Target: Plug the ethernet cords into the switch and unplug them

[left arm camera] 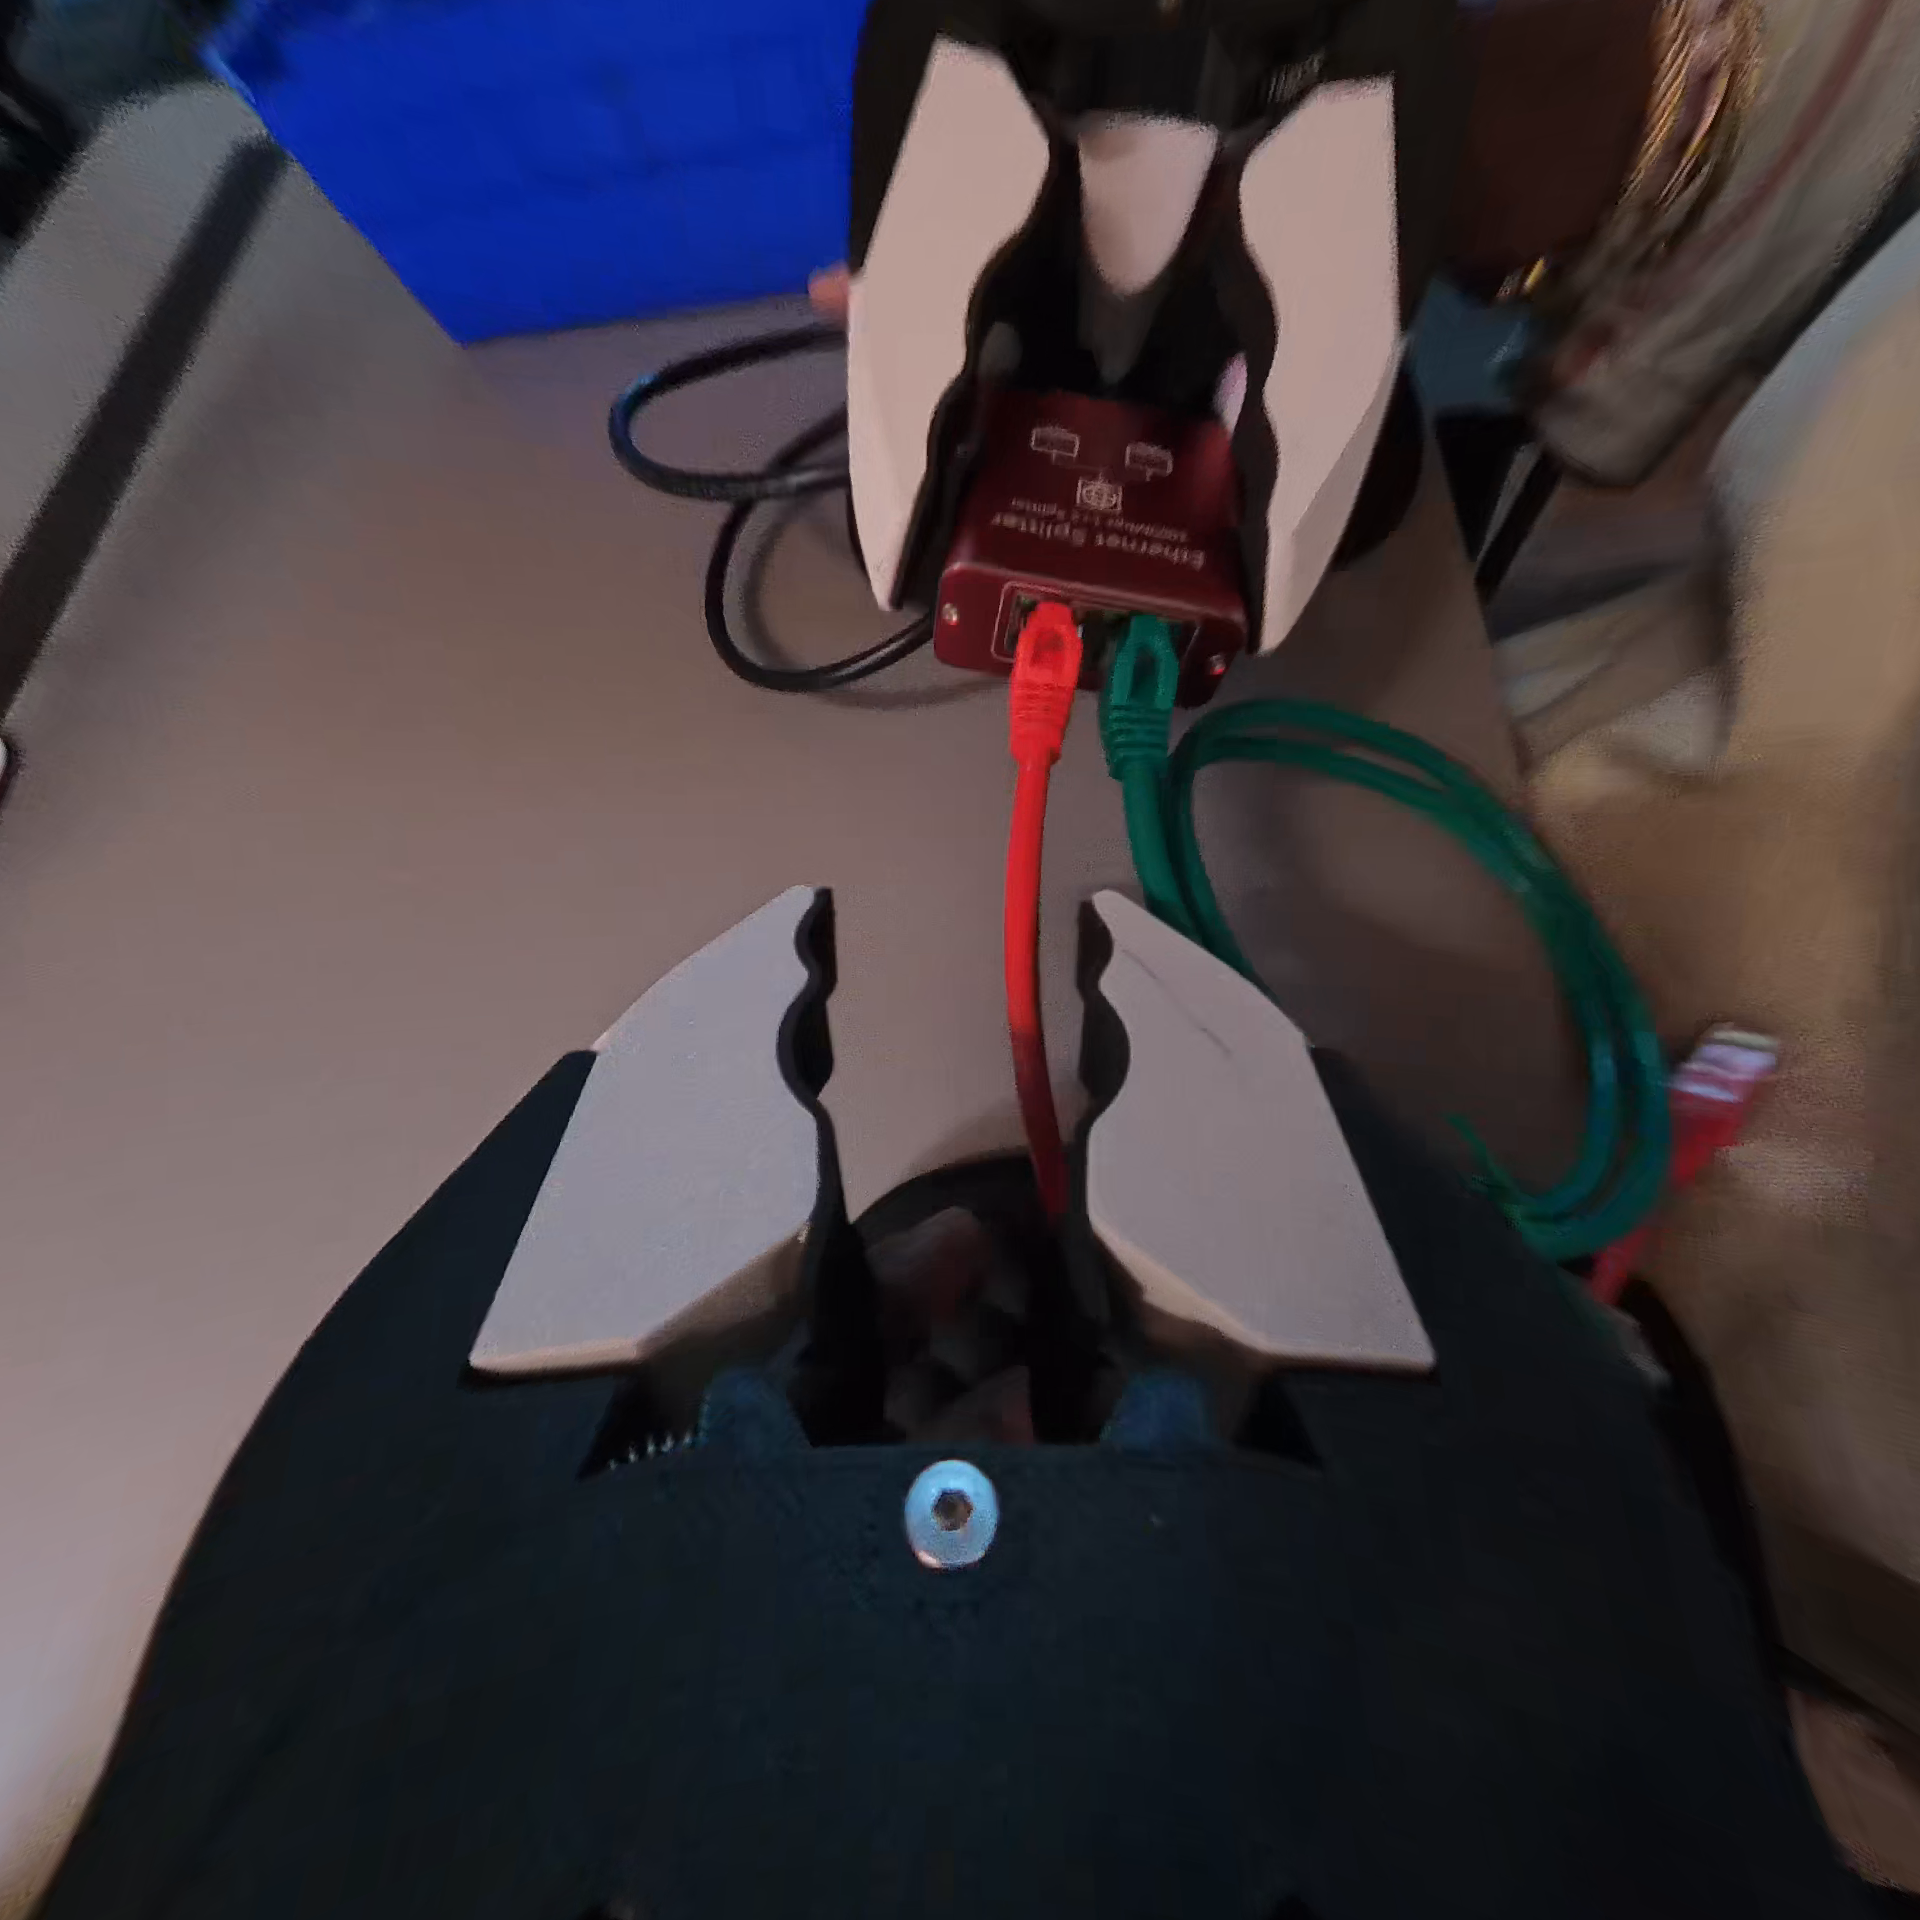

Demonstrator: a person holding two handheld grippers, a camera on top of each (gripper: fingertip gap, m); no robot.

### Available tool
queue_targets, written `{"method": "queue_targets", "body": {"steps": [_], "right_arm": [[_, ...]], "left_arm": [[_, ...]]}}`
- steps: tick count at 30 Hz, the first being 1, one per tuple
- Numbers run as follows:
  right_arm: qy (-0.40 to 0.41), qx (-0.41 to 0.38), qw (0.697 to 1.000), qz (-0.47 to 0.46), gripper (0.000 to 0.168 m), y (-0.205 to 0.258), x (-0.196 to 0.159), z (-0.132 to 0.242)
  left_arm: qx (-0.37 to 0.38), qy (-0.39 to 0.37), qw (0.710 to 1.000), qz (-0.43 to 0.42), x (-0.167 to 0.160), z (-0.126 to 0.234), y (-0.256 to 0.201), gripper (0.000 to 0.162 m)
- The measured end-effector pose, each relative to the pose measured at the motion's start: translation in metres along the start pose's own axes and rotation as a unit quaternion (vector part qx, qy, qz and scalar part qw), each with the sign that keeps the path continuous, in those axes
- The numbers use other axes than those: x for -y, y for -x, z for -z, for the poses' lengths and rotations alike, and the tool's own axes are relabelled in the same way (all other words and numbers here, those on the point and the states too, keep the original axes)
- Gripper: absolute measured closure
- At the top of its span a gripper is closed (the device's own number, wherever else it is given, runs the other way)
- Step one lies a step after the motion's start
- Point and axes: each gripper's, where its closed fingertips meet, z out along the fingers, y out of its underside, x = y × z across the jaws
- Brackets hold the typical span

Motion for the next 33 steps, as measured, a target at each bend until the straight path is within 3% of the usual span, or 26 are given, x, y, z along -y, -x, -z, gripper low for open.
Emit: {"method": "queue_targets", "body": {"steps": [4,9,12,23,28,33], "right_arm": [[-0.022,-0.013,0.999,0.028,0.096,-0.002,0.013,0.008],[-0.017,-0.058,0.993,0.1,0.101,-0.007,0.024,0.019],[0.028,-0.092,0.983,0.156,0.101,-0.012,0.026,0.025],[0.18,-0.169,0.945,0.214,0.101,-0.032,-0.006,0.04],[0.166,-0.199,0.933,0.25,0.101,-0.04,0.011,0.05],[0.144,-0.284,0.901,0.296,0.101,-0.065,0.051,0.083]], "left_arm": [[-0.013,-0.123,0.992,0.031,0.028,0.024,-0.003,0.117],[0.108,-0.202,0.973,0.016,0.043,0.056,0.018,0.112],[0.155,-0.25,0.956,-0.004,0.051,0.069,0.017,0.111],[0.25,-0.29,0.924,0.01,0.045,0.102,0.028,0.111],[0.267,-0.293,0.918,0.005,0.045,0.106,0.028,0.111],[0.278,-0.292,0.915,-0.007,0.045,0.107,0.026,0.111]]}}
